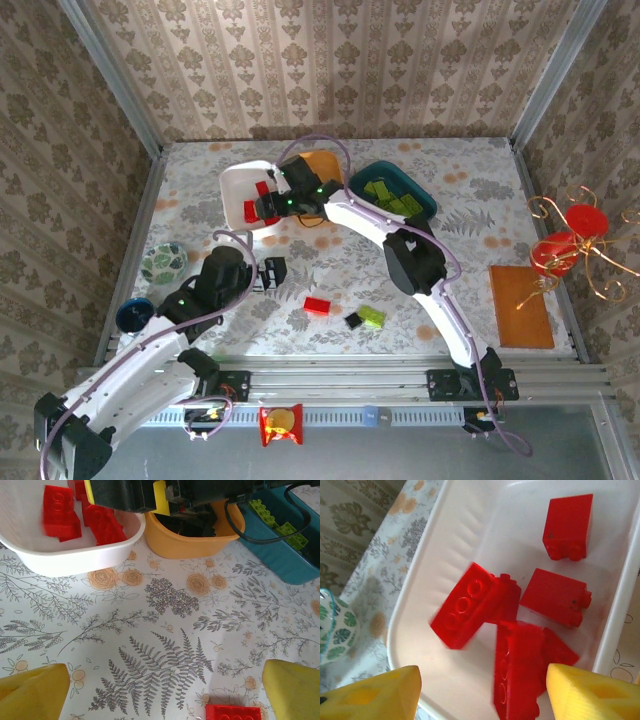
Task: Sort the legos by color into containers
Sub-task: Place the lego in the container.
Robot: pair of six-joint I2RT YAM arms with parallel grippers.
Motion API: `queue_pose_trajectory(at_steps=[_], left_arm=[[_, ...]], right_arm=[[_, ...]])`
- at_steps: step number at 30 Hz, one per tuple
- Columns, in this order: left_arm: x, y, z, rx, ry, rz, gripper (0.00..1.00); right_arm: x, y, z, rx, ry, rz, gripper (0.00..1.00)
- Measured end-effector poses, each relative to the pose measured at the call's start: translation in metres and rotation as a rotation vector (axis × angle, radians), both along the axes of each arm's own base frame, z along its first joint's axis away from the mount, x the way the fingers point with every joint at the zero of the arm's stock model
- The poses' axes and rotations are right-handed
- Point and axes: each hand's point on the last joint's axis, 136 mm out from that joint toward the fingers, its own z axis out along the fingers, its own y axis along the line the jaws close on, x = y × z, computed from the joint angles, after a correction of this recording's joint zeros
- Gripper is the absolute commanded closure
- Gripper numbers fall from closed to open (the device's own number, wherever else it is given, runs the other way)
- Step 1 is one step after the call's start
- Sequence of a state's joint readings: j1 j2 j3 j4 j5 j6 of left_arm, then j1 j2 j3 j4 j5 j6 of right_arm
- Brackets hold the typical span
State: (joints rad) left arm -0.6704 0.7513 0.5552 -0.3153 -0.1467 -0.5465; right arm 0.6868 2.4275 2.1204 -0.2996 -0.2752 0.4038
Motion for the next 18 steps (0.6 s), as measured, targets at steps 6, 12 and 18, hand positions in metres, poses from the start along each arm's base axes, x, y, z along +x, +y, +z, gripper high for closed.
queue_pose_trajectory(at_steps=[6, 12, 18], left_arm=[[-0.002, -0.004, -0.002, -0.004, 0.009, -0.018, 0.00], [-0.004, -0.021, -0.028, 0.046, 0.099, -0.098, 0.03], [-0.020, -0.061, -0.060, 0.157, 0.210, -0.267, 0.01]], right_arm=[[-0.018, -0.023, 0.016, 0.026, -0.009, -0.022, 0.29], [-0.051, -0.071, 0.056, 0.054, -0.072, -0.090, 0.29], [-0.092, -0.122, 0.062, 0.039, -0.102, -0.153, 0.29]])
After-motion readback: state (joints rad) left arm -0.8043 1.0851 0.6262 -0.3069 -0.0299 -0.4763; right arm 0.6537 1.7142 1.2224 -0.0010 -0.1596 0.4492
